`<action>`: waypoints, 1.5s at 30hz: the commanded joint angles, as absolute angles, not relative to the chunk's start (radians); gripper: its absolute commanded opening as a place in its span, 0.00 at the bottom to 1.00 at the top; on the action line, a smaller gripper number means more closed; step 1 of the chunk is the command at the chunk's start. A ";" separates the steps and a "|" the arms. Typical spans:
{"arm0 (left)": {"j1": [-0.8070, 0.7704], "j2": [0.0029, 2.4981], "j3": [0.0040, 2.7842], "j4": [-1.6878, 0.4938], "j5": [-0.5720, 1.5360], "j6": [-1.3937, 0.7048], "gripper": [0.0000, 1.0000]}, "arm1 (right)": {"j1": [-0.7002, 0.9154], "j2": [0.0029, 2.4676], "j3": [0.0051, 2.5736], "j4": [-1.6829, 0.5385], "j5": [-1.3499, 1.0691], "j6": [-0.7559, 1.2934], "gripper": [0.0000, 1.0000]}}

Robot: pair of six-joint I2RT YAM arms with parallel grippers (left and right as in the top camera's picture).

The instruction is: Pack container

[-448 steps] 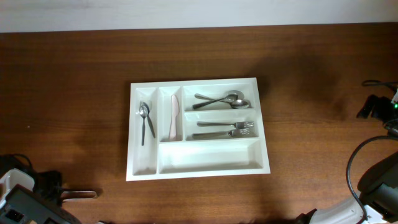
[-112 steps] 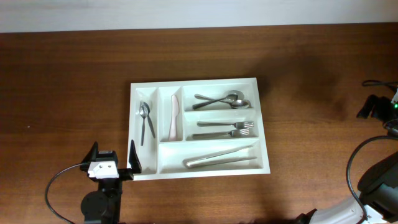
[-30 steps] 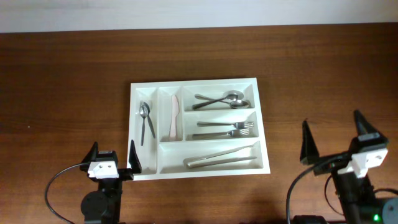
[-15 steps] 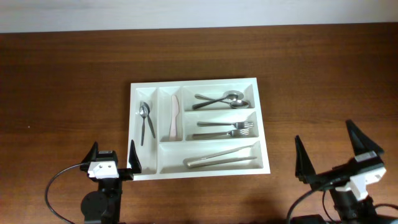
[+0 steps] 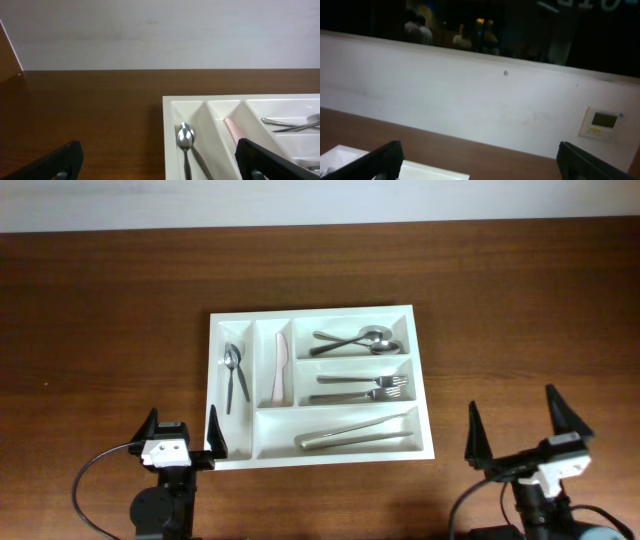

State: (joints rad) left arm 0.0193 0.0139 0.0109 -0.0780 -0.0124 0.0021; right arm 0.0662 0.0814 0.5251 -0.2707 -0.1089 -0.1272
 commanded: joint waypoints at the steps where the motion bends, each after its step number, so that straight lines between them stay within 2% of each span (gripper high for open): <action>1: 0.025 0.006 0.009 -0.083 -0.016 -0.007 0.99 | 0.033 0.052 0.411 -0.198 -0.089 -0.118 0.99; 10: 0.025 0.006 0.009 -0.083 -0.015 -0.007 0.99 | -0.014 0.003 0.204 -0.035 -0.093 -0.118 0.99; 22: 0.025 0.006 0.009 -0.083 -0.015 -0.007 0.99 | -0.014 0.003 0.137 -0.065 -0.093 -0.117 0.99; 31: 0.025 0.006 0.009 -0.083 -0.015 -0.007 0.99 | -0.014 0.003 0.004 0.012 -0.094 -0.088 0.99; 36: 0.025 0.006 0.009 -0.083 -0.015 -0.007 0.99 | -0.014 0.003 0.006 -0.072 -0.093 -0.088 0.99; 45: 0.025 0.006 0.009 -0.083 -0.015 -0.007 0.99 | -0.014 0.003 0.006 -0.071 -0.089 -0.089 0.99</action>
